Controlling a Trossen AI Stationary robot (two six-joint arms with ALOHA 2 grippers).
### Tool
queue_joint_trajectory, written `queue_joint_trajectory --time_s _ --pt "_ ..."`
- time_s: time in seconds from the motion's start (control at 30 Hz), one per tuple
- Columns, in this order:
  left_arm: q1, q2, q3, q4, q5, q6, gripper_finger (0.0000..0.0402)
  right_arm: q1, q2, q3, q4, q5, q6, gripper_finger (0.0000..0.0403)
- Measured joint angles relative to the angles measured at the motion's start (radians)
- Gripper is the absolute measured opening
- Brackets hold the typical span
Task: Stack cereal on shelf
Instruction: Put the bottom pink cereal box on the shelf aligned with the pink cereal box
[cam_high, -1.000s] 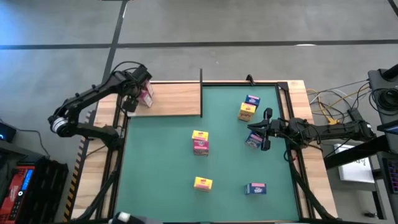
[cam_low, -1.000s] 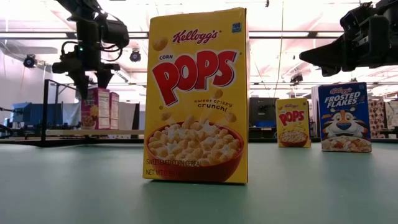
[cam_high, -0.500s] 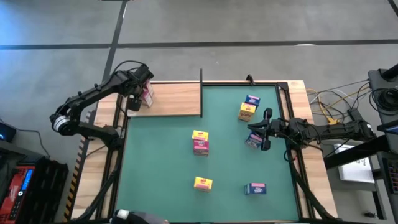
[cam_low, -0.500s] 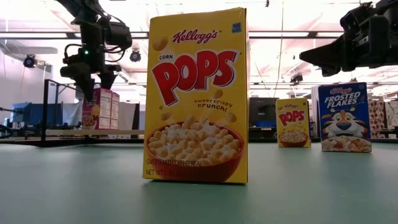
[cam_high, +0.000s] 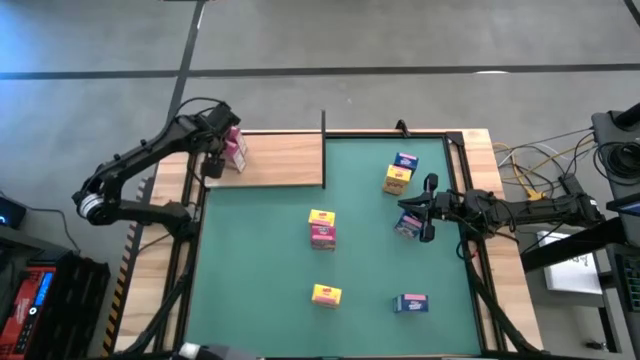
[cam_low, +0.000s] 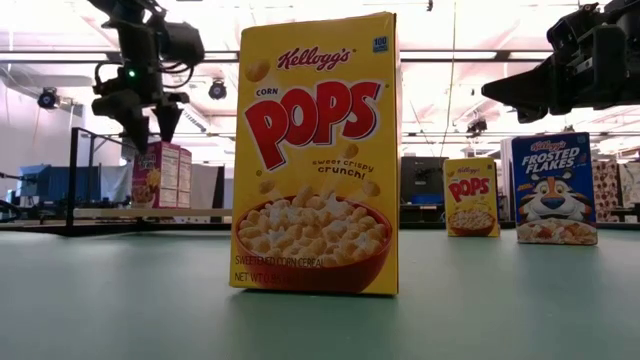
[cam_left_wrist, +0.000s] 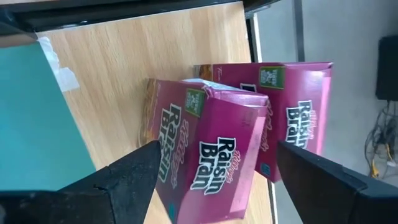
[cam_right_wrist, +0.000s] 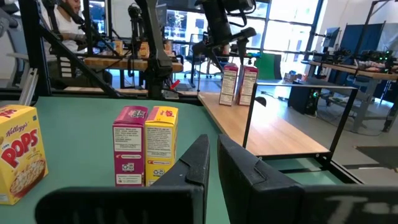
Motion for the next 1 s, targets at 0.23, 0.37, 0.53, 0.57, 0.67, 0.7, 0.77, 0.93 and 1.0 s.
queue_joint_trajectory --time_s 0.23,0.37,0.53,0.57,0.67,0.7,0.77,0.93,1.0 --pt "-0.003 -0.069 0.0 0.011 0.0 0.042 0.03 0.0 0.0 0.0 0.0 0.0 0.0 0.0022" --pt "-0.003 -0.091 0.001 0.045 -0.006 0.098 0.03 0.0 0.0 0.0 0.0 0.0 0.0 0.0022" --pt "-0.013 -0.108 0.002 0.131 -0.046 0.317 0.03 0.0 0.0 0.0 0.0 0.0 0.0 0.0022" --pt "-0.018 -0.111 0.002 0.151 -0.051 0.369 0.03 0.0 0.0 0.0 0.0 0.0 0.0 0.0022" --pt "-0.042 -0.12 0.002 0.205 -0.057 0.533 0.03 0.0 0.0 0.0 0.0 0.0 0.0 0.0022" --pt "-0.053 -0.123 0.002 0.222 -0.058 0.58 0.03 0.0 0.0 0.0 0.0 0.0 0.0 0.0022" --pt "-0.081 -0.127 0.003 0.248 -0.06 0.644 0.03 0.0 0.0 0.0 0.0 0.0 0.0 0.0022" --pt "-0.186 -0.128 0.003 0.215 -0.087 0.687 0.03 0.0 0.0 0.0 0.0 0.0 0.0 0.0022" --pt "-0.238 -0.128 0.003 0.189 -0.122 0.711 0.03 0.0 0.0 0.0 0.0 0.0 0.0 0.0022"
